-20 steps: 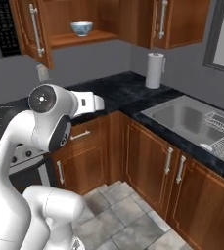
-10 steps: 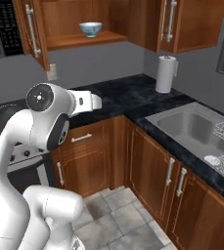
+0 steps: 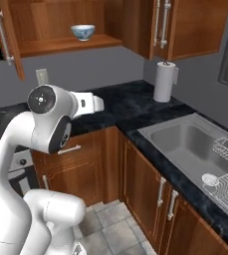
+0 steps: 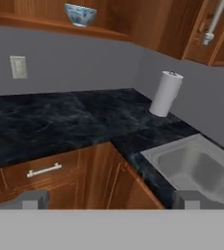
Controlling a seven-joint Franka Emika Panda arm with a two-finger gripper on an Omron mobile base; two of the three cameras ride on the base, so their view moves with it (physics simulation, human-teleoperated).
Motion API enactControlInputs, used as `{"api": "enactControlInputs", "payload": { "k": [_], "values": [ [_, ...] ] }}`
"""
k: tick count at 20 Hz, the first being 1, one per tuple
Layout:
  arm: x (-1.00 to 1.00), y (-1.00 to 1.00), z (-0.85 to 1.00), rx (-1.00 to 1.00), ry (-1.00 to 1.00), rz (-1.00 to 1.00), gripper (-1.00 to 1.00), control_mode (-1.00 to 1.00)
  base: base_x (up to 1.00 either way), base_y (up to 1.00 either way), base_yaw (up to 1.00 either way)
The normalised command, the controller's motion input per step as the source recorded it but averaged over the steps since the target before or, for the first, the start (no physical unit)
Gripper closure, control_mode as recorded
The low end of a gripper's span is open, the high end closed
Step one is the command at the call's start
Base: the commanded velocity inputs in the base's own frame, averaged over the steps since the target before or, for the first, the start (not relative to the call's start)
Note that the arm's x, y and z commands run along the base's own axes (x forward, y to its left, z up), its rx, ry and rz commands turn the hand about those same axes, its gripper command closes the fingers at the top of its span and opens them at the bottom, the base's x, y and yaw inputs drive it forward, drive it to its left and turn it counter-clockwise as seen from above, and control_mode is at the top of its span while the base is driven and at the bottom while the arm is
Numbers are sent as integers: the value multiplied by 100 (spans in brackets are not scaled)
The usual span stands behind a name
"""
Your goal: Take the smaller bowl and place it next to the appetizer plate on the dining counter , and place the larger bowl next to the plate with cooked food.
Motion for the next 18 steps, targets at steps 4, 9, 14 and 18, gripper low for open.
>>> {"api": "enactControlInputs", "payload": {
  "k": [4, 9, 14, 18],
  "values": [
    [0, 0, 0, 0, 0, 0, -100, 100, 84, 0, 9],
    [0, 0, 0, 0, 0, 0, -100, 100, 84, -1, 9],
    [0, 0, 0, 0, 0, 0, -100, 100, 78, -5, 8],
    [0, 0, 0, 0, 0, 0, -100, 100, 87, 0, 8]
  ]
}}
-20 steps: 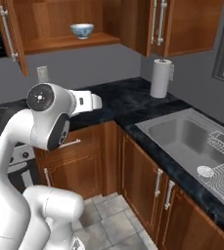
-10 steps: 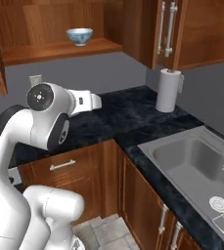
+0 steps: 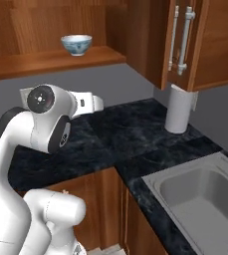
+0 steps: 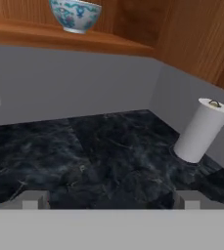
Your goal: Take the smaller bowl and place it next to the appetizer plate on the dining counter , and place the larger bowl next to the plate with cooked food.
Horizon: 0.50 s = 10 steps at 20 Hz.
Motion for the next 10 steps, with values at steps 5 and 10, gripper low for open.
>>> {"api": "enactControlInputs", "payload": {
  "k": [5, 10],
  "values": [
    [0, 0, 0, 0, 0, 0, -100, 100, 84, 0, 8],
    [0, 0, 0, 0, 0, 0, -100, 100, 81, 0, 7]
  ]
}}
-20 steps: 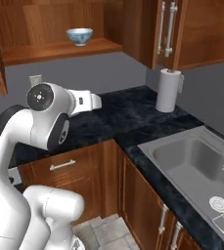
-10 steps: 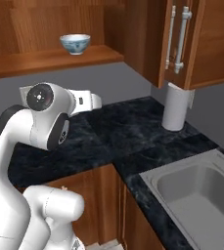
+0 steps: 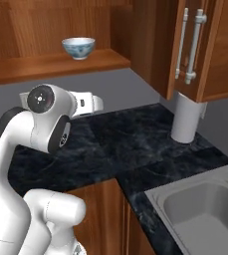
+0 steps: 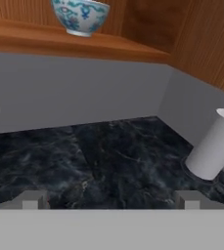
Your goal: Take the smaller bowl and place it next to the appetizer plate on the dining counter , and place the larger bowl next to the plate with cooked food.
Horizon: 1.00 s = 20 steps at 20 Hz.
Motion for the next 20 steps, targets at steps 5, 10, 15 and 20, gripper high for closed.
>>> {"api": "enactControlInputs", "payload": {
  "k": [5, 10, 15, 20],
  "values": [
    [0, 0, 0, 0, 0, 0, -100, 100, 91, 0, 11],
    [0, 0, 0, 0, 0, 0, -100, 100, 100, 0, 29],
    [0, 0, 0, 0, 0, 0, -100, 100, 100, -1, 43],
    [0, 0, 0, 0, 0, 0, -100, 100, 100, 0, 39]
  ]
}}
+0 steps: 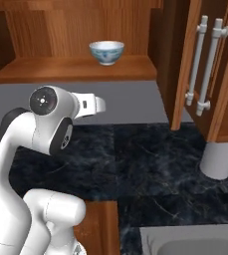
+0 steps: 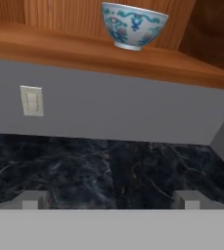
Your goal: Take the smaller bowl and place it next to the appetizer plate on the dining counter , and place the larger bowl next to the plate with cooked food.
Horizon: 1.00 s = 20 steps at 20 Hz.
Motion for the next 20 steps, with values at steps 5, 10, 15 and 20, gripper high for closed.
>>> {"api": "enactControlInputs", "payload": {
  "k": [5, 10, 15, 20],
  "values": [
    [0, 0, 0, 0, 0, 0, -100, 100, 100, -3, 37],
    [0, 0, 0, 0, 0, 0, -100, 100, 85, 0, 16],
    [36, -5, -1, 0, 0, 0, -100, -100, 0, 0, 0],
    [2, -1, 53, 0, 1, -7, -100, -100, 0, 0, 0]
  ]
}}
